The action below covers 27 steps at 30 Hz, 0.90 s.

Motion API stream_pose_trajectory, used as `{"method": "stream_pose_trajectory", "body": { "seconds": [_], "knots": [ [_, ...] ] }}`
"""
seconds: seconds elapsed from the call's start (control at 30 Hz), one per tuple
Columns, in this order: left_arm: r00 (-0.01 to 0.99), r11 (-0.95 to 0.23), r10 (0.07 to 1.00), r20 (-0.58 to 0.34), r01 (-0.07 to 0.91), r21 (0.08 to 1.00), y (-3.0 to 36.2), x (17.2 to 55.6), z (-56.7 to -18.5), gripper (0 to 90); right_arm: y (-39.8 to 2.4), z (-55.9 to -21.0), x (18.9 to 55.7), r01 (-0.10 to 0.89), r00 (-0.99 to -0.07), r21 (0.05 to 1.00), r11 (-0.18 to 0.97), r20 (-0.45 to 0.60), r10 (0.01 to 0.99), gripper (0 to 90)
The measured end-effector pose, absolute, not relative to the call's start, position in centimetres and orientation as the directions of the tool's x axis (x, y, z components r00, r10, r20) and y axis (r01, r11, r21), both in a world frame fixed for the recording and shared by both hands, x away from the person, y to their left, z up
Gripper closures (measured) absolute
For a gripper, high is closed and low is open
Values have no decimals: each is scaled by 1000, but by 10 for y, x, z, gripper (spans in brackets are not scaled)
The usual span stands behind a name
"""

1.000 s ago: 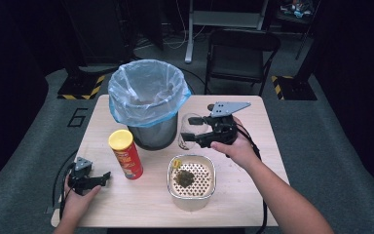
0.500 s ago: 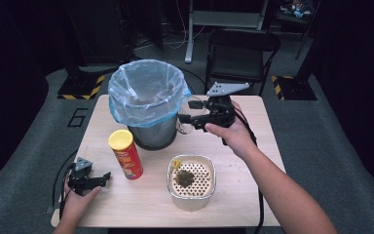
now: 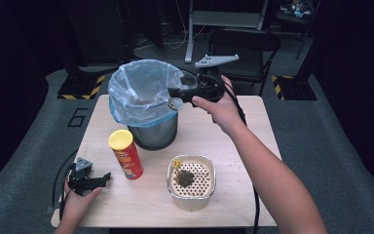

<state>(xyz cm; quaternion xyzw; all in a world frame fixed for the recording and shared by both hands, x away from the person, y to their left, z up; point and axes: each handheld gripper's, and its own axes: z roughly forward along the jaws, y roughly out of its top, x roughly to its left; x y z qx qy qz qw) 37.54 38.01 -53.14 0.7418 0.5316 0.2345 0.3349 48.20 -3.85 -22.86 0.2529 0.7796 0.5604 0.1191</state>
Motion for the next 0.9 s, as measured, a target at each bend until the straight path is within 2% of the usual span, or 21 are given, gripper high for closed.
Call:
{"method": "stream_pose_trajectory", "body": {
  "seconds": [0.37, 0.7, 0.8, 0.9],
  "knots": [
    [322, -206, 947, -10, 632, 747, 380, 375, -531, 127, 1, -223, 510, 259, -809, 932, 252, 67, 584, 327],
    [334, -212, 942, -21, 646, 734, 378, 374, -530, 112, 56, -235, 533, 261, -791, 920, 294, 30, 611, 277],
    [342, -221, 939, -17, 644, 732, 379, 374, -530, 112, 70, -243, 537, 279, -789, 911, 303, 38, 613, 126],
    [353, -234, 935, -10, 640, 732, 379, 373, -530, 112, 79, -251, 536, 272, -775, 901, 338, -3, 632, 30]
  ]
}}
